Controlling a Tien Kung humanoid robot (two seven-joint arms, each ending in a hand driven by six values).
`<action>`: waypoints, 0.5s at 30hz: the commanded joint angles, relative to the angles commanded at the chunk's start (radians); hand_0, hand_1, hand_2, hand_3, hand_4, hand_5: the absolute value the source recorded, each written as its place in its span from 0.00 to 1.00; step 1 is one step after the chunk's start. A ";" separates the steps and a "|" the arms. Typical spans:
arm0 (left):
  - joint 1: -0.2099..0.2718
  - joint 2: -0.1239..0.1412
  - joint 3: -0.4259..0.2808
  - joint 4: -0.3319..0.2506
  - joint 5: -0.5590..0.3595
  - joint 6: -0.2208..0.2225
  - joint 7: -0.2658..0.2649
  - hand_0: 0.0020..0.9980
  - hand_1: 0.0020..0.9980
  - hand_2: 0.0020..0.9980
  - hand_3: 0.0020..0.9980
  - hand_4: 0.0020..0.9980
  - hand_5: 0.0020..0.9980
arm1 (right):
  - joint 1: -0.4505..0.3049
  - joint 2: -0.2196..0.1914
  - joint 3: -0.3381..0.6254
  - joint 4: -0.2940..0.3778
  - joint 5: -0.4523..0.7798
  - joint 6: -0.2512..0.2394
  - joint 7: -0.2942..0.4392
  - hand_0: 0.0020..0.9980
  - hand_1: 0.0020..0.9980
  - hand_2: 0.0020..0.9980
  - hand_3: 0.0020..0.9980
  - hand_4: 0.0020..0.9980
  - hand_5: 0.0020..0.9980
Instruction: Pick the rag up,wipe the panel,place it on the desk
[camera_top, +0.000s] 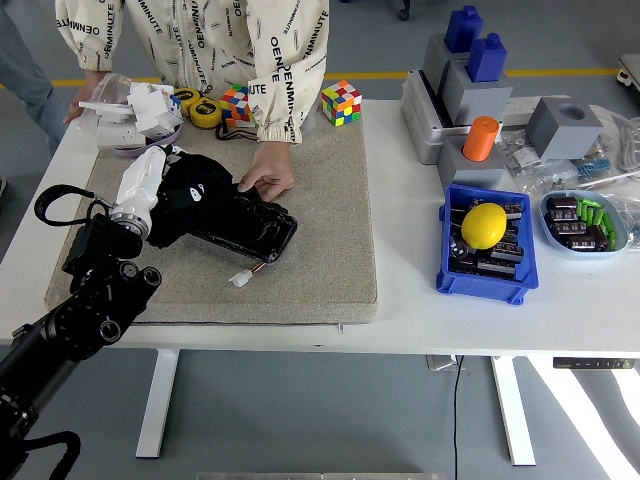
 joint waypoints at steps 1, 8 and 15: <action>0.002 0.001 0.017 -0.011 -0.008 0.000 0.001 0.18 0.23 0.34 0.56 0.63 0.00 | 0.000 0.000 -0.001 0.000 0.001 0.000 0.000 0.52 0.56 0.49 0.52 0.85 0.35; 0.013 0.025 0.145 -0.090 -0.059 -0.008 0.021 0.18 0.23 0.34 0.56 0.63 0.00 | -0.001 0.001 0.008 0.000 -0.006 0.000 0.000 0.52 0.56 0.49 0.52 0.85 0.35; 0.011 0.036 0.262 -0.183 -0.098 -0.012 0.036 0.18 0.23 0.34 0.56 0.63 0.00 | 0.000 0.000 0.002 0.000 -0.002 0.001 0.000 0.52 0.56 0.49 0.52 0.85 0.35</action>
